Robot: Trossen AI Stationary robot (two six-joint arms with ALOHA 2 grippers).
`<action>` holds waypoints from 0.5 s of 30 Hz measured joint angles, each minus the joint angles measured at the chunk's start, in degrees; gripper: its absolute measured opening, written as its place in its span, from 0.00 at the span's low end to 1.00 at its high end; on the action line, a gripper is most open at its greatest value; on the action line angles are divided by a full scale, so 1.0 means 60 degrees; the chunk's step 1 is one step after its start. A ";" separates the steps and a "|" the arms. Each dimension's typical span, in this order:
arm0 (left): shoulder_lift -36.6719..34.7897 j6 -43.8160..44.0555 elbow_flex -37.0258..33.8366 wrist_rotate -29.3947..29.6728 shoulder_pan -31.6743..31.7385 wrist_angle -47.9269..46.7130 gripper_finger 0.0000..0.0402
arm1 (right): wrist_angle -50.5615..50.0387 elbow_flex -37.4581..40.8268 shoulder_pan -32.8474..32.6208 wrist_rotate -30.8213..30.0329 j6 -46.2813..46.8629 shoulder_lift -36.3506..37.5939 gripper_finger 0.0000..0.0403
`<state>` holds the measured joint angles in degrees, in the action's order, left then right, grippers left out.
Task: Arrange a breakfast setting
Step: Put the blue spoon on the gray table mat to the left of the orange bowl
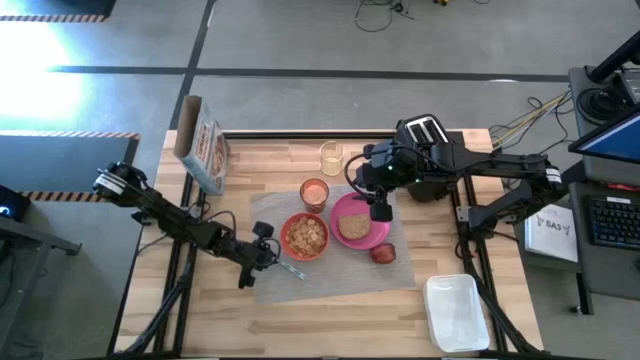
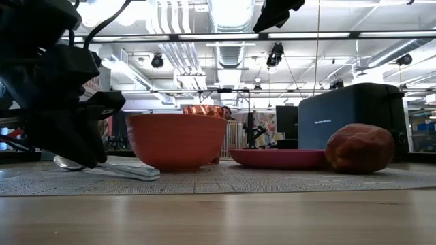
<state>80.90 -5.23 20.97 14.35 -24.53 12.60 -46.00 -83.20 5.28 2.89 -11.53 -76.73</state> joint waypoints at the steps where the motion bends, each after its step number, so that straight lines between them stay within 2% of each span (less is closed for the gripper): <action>1: 0.0000 0.0003 0.0000 -0.0092 0.0000 0.0000 0.11 | 0.0000 -0.0003 0.0003 -0.0003 0.0000 0.0000 0.42; 9: 0.0000 0.0244 0.0000 -0.0055 0.0118 -0.0011 0.11 | 0.0000 0.0000 0.0003 0.0000 0.0000 0.0000 0.42; 15: 0.0000 0.0255 0.0000 -0.0048 0.0153 -0.0018 0.20 | 0.0000 -0.0002 0.0000 -0.0002 0.0000 0.0000 0.42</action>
<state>80.90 -3.70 20.97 14.06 -23.62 12.49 -46.00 -83.21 5.28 2.88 -11.53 -76.73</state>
